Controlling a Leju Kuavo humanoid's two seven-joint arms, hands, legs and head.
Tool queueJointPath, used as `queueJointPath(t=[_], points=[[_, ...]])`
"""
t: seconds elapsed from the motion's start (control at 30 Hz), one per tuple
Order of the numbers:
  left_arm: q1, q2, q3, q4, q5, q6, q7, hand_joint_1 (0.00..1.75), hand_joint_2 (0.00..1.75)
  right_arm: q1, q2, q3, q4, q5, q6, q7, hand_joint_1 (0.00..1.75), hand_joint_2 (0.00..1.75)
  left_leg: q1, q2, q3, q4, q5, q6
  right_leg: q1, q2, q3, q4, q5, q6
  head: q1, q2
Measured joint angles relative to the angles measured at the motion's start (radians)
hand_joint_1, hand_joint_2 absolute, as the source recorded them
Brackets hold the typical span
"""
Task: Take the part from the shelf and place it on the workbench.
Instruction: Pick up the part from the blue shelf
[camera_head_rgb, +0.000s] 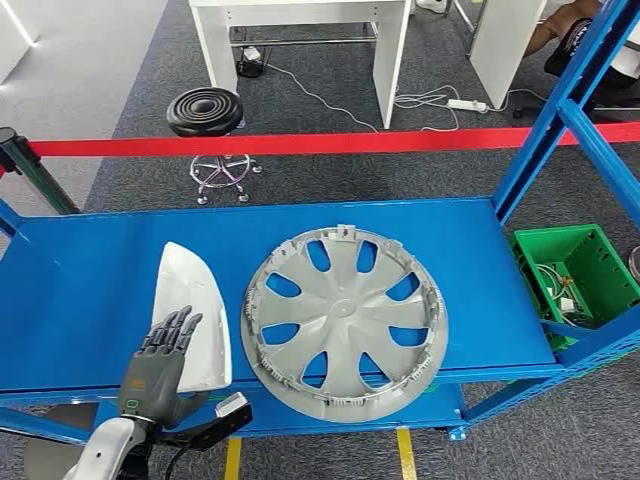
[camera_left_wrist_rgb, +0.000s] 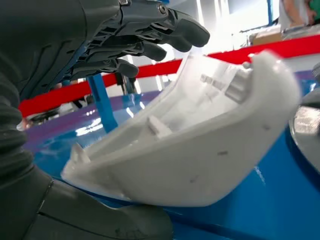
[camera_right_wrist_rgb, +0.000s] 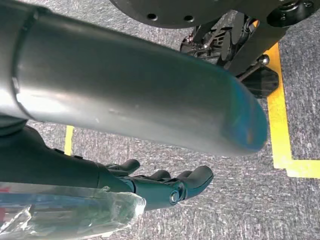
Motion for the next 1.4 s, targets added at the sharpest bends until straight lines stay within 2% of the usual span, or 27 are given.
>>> queueJointPath(t=[0.07, 0.2, 0.27, 0.4, 0.93, 1.13, 1.23, 1.4], points=[[-0.003, -0.005, 0.002, 0.004, 0.001, -0.002, -0.002, 0.03, 1.75, 0.0, -0.001, 0.001, 0.0, 0.0, 0.0, 0.0, 0.0, 0.0, 0.0, 0.0, 0.0, 0.0, 0.0, 0.0, 0.0, 0.0, 0.0, 0.0, 0.0, 0.0, 0.0, 0.0], [-0.012, -0.021, 0.007, 0.022, 0.017, -0.007, -0.011, 0.61, 1.75, -0.001, -0.002, 0.002, 0.0, 0.0, 0.001, 0.0, 0.0, 0.0, 0.0, 0.0, 0.0, 0.0, 0.0, 0.0, 0.0, 0.0, 0.0, 0.0, 0.0, 0.0, 0.0, 0.0], [-0.012, -0.029, 0.009, 0.031, 0.029, -0.007, -0.018, 0.61, 1.75, -0.001, -0.002, 0.002, 0.0, 0.0, 0.001, 0.0, 0.0, 0.0, 0.0, 0.0, 0.0, 0.0, 0.0, 0.0, 0.0, 0.0, 0.0, 0.0, 0.0, 0.0, 0.0, 0.0], [-0.012, -0.041, 0.012, 0.046, 0.04, -0.007, -0.024, 1.73, 1.75, -0.002, -0.002, 0.003, 0.0, 0.0, 0.001, -0.001, 0.0, 0.0, 0.0, 0.0, 0.0, 0.0, 0.0, 0.0, 0.0, 0.0, 0.0, -0.001, 0.0, 0.0, 0.0, 0.0], [-0.02, -0.062, 0.013, 0.068, 0.034, 0.039, -0.043, 1.75, 1.75, -0.007, -0.006, 0.01, 0.0, 0.0, 0.002, -0.004, 0.0, 0.0, 0.0, 0.0, 0.0, 0.0, 0.0, 0.0, 0.0, 0.0, 0.001, -0.001, 0.0, 0.0, 0.0, 0.0], [-0.027, -0.066, 0.025, 0.043, -0.021, 0.049, -0.038, 1.75, 1.75, -0.013, -0.007, 0.026, 0.0, 0.0, 0.003, -0.01, 0.0, 0.0, 0.0, 0.0, 0.001, 0.0, 0.0, 0.0, 0.0, 0.0, 0.001, -0.001, 0.001, 0.001, 0.0, 0.0], [-0.028, -0.066, 0.027, 0.036, -0.07, 0.065, -0.037, 1.75, 1.75, -0.013, -0.007, 0.028, 0.0, 0.0, 0.003, -0.009, 0.0, 0.0, 0.0, 0.0, 0.001, 0.0, 0.0, 0.0, 0.0, 0.0, 0.001, -0.001, 0.001, 0.001, 0.0, 0.0], [-0.033, -0.054, 0.036, -0.02, -0.264, 0.125, -0.028, 1.75, 1.75, -0.013, -0.007, 0.035, 0.0, 0.0, 0.003, -0.002, 0.0, 0.0, 0.0, 0.0, 0.001, 0.0, 0.0, 0.0, 0.0, 0.0, 0.001, 0.0, 0.001, 0.001, 0.0, 0.0]])
